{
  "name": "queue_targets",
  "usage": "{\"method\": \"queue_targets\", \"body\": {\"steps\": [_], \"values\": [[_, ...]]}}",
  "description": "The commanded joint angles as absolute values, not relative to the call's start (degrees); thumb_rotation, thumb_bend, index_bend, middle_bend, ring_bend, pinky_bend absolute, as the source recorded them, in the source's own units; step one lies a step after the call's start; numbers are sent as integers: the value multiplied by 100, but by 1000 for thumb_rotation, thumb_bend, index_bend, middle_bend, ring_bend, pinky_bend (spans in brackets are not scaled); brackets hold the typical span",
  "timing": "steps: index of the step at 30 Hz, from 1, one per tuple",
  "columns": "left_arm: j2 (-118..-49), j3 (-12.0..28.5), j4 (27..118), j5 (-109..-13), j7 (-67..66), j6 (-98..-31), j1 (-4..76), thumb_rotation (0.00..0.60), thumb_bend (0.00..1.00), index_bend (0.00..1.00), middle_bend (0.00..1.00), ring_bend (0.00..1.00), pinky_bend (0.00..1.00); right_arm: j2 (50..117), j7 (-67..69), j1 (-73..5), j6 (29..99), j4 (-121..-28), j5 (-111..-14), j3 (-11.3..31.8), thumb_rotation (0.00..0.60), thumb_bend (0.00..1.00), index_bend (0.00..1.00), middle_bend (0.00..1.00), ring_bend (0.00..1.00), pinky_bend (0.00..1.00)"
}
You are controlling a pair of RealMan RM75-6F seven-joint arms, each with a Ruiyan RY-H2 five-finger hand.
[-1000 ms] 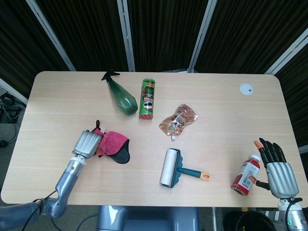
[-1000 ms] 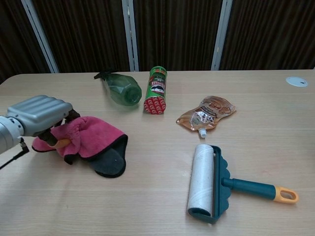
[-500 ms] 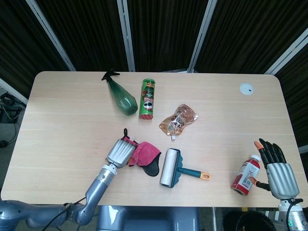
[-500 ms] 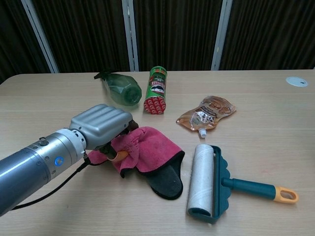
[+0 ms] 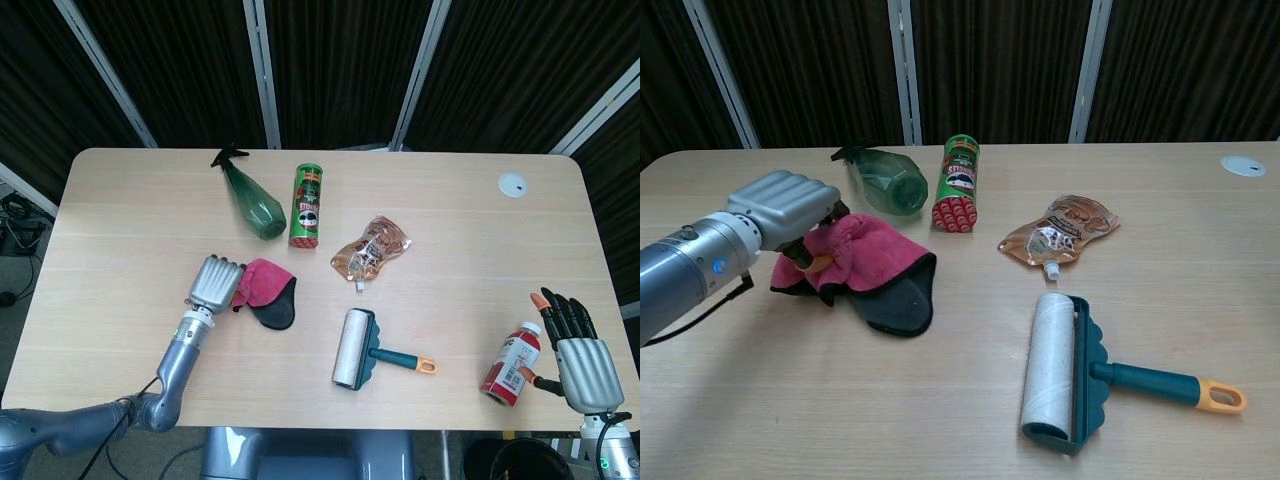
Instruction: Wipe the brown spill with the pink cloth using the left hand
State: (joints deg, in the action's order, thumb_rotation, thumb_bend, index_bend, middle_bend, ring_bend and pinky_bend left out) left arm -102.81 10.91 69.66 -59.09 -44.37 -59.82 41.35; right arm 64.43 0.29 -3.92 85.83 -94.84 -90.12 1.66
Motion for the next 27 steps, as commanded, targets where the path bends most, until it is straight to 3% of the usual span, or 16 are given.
{"method": "queue_targets", "body": {"steps": [1, 12, 27], "values": [[-10039, 1137, 6711, -5801, -4284, -5987, 4036, 600, 598, 763, 586, 500, 504, 6444, 24, -394, 8579, -9484, -9025, 157, 600, 38, 0, 0, 0, 20], [-9514, 1044, 6554, -5775, -3997, -6041, 3769, 600, 597, 763, 586, 500, 504, 6463, -56, -399, 8591, -9500, -9060, 154, 600, 37, 0, 0, 0, 20], [-9584, 833, 7874, -6327, -3938, -6373, 3795, 600, 588, 751, 572, 496, 502, 6463, -47, -396, 8576, -9482, -8997, 172, 600, 38, 0, 0, 0, 19]]}}
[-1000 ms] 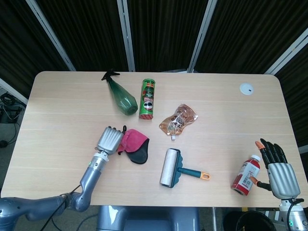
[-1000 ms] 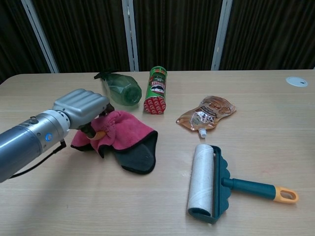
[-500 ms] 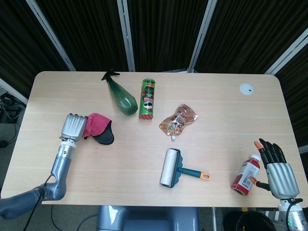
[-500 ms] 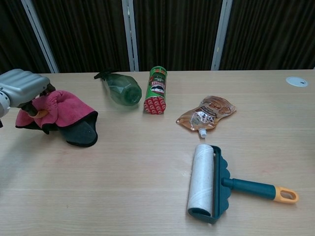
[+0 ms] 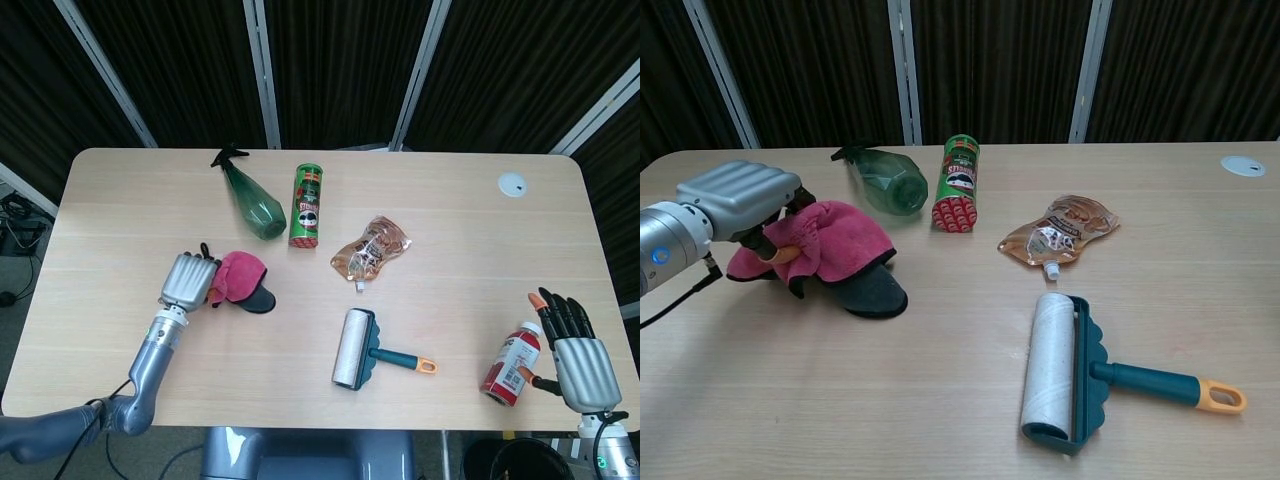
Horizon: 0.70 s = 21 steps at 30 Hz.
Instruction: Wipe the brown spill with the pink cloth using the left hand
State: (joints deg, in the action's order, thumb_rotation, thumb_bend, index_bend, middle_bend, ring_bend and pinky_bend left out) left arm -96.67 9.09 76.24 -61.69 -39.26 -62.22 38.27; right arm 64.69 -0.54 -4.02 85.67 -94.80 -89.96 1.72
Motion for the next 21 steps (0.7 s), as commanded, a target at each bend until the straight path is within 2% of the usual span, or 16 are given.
{"method": "queue_targets", "body": {"steps": [1, 11, 14, 16, 18, 20, 21], "values": [[-9511, 812, 7971, -6360, -3939, -6417, 3766, 600, 588, 751, 573, 496, 502, 6456, -44, -392, 8585, -9482, -9001, 172, 600, 39, 0, 0, 0, 19], [-8210, 749, 8651, -6631, -3701, -6820, 3406, 600, 587, 752, 577, 496, 501, 6466, -145, -381, 8601, -9469, -9003, 171, 600, 39, 0, 0, 0, 20], [-7886, 734, 8743, -6679, -3545, -6808, 3340, 600, 533, 743, 563, 489, 497, 6478, -223, -393, 8595, -9438, -9026, 169, 600, 39, 0, 0, 0, 19], [-7705, 719, 8735, -6674, -3413, -6772, 3288, 600, 386, 714, 512, 458, 494, 6495, -278, -403, 8590, -9401, -9031, 174, 600, 38, 0, 0, 0, 20], [-7590, 686, 8676, -6720, -3227, -6740, 3237, 600, 205, 640, 412, 391, 476, 6512, -288, -405, 8577, -9402, -9003, 182, 600, 39, 0, 0, 0, 20], [-7580, 647, 8615, -6772, -3088, -6704, 3210, 600, 32, 460, 222, 233, 345, 6518, -297, -407, 8580, -9398, -9003, 187, 600, 39, 0, 0, 0, 20], [-7581, 626, 8591, -6797, -3036, -6678, 3204, 600, 9, 386, 152, 168, 283, 6520, -299, -408, 8581, -9397, -9003, 188, 600, 39, 0, 0, 0, 20]]}}
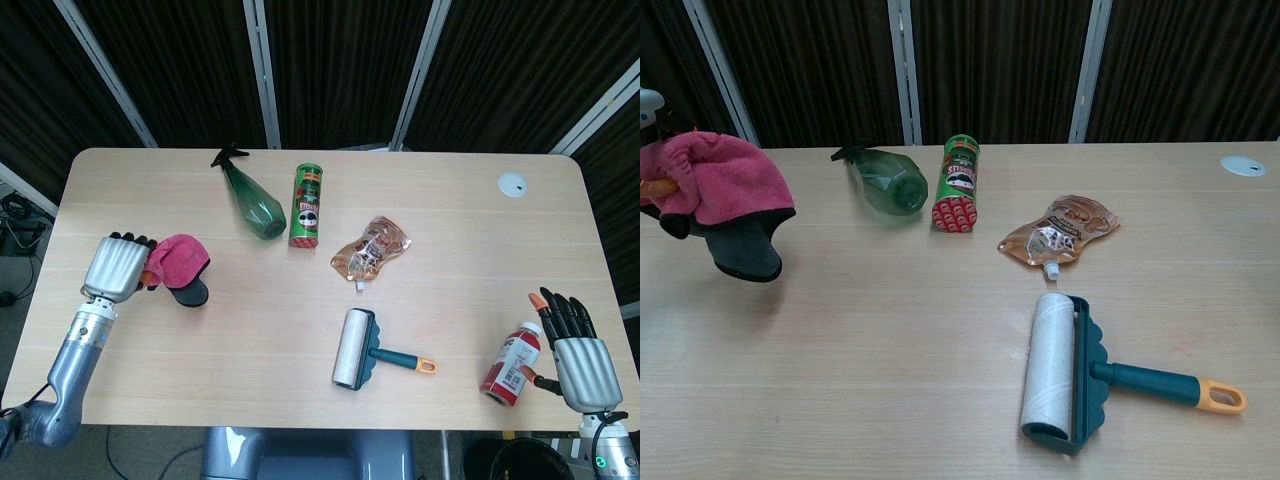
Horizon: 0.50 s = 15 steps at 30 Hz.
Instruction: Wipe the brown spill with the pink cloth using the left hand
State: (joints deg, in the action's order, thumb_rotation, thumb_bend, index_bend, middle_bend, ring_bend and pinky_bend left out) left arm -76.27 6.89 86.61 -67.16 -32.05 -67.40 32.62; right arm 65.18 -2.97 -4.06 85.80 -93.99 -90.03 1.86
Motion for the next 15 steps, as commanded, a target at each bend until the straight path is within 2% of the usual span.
{"method": "queue_targets", "body": {"steps": [1, 2, 5, 15], "values": [[-7584, 588, 8559, -6840, -2966, -6626, 3201, 600, 0, 279, 70, 82, 200, 6521, -305, -408, 8582, -9389, -9005, 189, 600, 39, 0, 0, 0, 19], [-7585, 549, 8540, -6902, -2890, -6570, 3207, 600, 0, 184, 19, 25, 140, 6522, -307, -409, 8585, -9381, -9008, 189, 600, 39, 0, 0, 0, 19], [-7554, 475, 8553, -7045, -2724, -6420, 3242, 600, 0, 59, 0, 0, 45, 6525, -299, -407, 8600, -9368, -9016, 193, 600, 38, 0, 0, 0, 20], [-7257, 468, 9037, -7119, -2741, -6390, 3237, 600, 0, 47, 0, 0, 23, 6519, -240, -406, 8626, -9345, -9051, 188, 600, 38, 0, 0, 0, 20]]}}
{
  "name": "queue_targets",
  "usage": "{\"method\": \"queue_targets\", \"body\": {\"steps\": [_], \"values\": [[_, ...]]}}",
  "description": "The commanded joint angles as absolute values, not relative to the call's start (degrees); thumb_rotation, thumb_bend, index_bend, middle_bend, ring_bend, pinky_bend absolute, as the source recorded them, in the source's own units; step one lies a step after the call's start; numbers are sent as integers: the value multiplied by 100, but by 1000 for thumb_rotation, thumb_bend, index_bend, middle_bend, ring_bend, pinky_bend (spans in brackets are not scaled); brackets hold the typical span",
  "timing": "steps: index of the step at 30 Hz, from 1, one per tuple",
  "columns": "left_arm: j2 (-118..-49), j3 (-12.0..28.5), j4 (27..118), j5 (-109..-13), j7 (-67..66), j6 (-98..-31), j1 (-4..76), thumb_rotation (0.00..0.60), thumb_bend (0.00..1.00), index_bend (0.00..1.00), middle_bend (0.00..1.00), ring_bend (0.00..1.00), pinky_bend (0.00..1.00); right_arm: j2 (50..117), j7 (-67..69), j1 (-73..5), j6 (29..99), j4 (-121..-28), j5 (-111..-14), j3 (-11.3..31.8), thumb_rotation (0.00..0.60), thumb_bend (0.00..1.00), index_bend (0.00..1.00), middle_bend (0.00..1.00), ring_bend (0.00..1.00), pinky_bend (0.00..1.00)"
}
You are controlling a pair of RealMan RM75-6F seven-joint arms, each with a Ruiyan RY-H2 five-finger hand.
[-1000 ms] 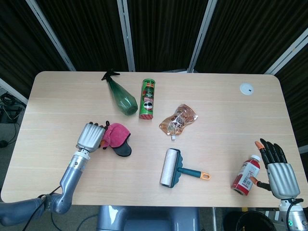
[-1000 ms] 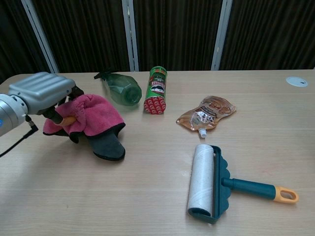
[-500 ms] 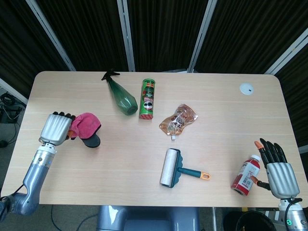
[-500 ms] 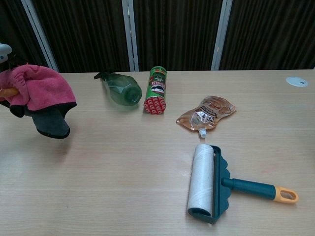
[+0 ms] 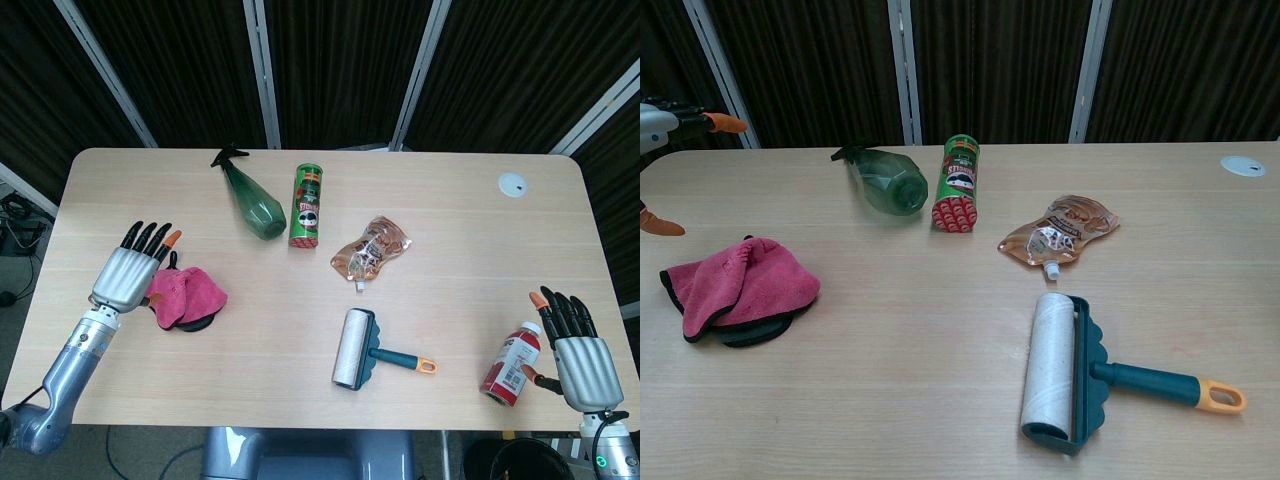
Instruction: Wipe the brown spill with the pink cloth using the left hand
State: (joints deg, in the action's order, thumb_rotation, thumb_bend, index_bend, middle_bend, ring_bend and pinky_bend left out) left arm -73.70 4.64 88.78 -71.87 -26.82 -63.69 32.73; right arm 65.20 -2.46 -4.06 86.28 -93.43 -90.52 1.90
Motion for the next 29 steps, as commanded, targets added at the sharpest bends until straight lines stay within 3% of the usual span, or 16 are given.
{"method": "queue_targets", "body": {"steps": [1, 4, 8, 16, 23, 29], "values": [[-7187, 471, 9167, -7055, -2778, -6409, 3205, 600, 0, 63, 0, 0, 23, 6516, -233, -405, 8621, -9349, -9046, 187, 600, 38, 0, 0, 0, 20], [-6962, 477, 9658, -6819, -2827, -6582, 3028, 600, 0, 120, 0, 0, 22, 6514, -229, -409, 8610, -9353, -9041, 185, 600, 39, 0, 0, 0, 20], [-6690, 405, 10421, -6691, -2567, -7151, 2551, 600, 0, 94, 0, 0, 2, 6525, -241, -418, 8620, -9335, -9075, 183, 600, 38, 0, 0, 0, 19], [-6587, -230, 10590, -8019, -2472, -8798, 1487, 600, 0, 0, 0, 0, 0, 6566, -301, -427, 8661, -9304, -9153, 177, 600, 38, 0, 0, 0, 20], [-6817, -654, 9741, -8938, -1978, -9694, 779, 600, 0, 0, 0, 0, 0, 6596, -365, -409, 8722, -9301, -9222, 157, 600, 38, 0, 0, 0, 19], [-6823, -657, 9399, -9011, -1540, -9892, 508, 600, 0, 0, 0, 0, 0, 6607, -360, -403, 8726, -9288, -9211, 156, 600, 38, 0, 0, 0, 19]]}}
